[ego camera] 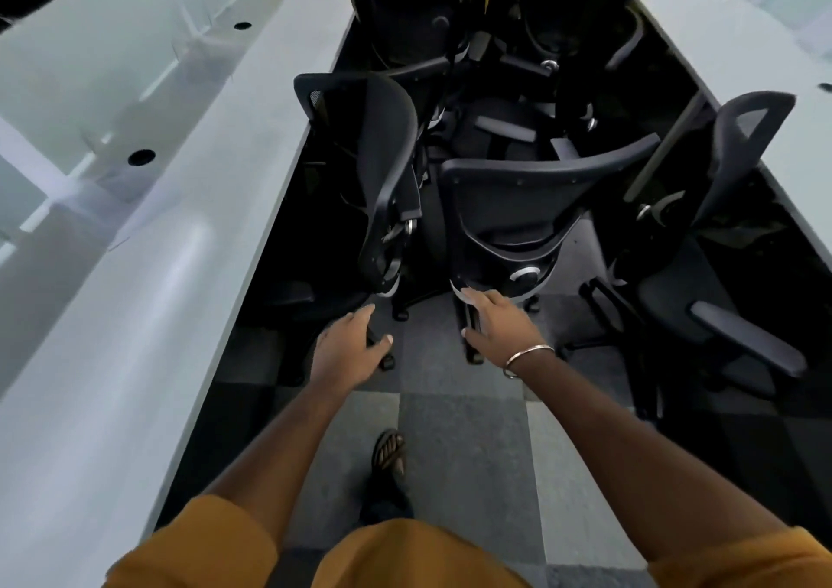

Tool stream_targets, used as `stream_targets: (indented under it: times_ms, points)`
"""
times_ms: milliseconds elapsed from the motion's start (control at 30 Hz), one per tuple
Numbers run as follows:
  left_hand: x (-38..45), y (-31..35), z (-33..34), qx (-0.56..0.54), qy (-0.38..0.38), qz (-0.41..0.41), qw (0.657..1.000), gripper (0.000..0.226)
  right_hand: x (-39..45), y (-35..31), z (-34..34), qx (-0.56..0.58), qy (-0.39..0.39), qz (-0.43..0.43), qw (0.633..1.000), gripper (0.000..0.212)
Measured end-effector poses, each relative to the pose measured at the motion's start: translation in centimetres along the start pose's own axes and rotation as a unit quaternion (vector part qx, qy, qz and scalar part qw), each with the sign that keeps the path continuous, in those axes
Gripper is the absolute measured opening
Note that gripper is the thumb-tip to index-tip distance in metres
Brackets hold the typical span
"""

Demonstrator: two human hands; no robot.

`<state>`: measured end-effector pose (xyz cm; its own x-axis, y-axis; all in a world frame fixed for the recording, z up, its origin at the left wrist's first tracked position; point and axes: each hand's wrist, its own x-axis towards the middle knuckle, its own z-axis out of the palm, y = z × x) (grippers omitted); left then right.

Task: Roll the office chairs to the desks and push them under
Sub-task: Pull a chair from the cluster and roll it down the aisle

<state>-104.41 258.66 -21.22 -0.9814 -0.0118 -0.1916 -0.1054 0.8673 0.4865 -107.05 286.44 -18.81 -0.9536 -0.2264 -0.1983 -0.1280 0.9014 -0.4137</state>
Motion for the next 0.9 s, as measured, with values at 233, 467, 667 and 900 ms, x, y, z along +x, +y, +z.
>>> stream_targets:
  times_ms: [233,467,667,900]
  points:
    - [16.3,4.4,-8.3,-0.010,0.051,0.003,0.999,0.080,11.1,-4.4,-3.9,0.017,0.061,-0.028,0.998,0.070]
    - [26.7,8.1,-9.9,0.074,-0.075,-0.043,0.993,0.056,16.7,-5.0,-5.7,0.023,0.039,-0.020,0.999,0.071]
    - [27.1,7.6,-7.7,0.109,-0.019,-0.036,0.993,0.032,19.0,-2.5,-8.1,0.004,0.045,-0.019,0.999,0.070]
    - [21.7,3.6,-8.1,0.138,-0.025,-0.030,0.990,0.031,19.2,-2.6,-7.8,-0.011,0.024,-0.079,0.997,0.071]
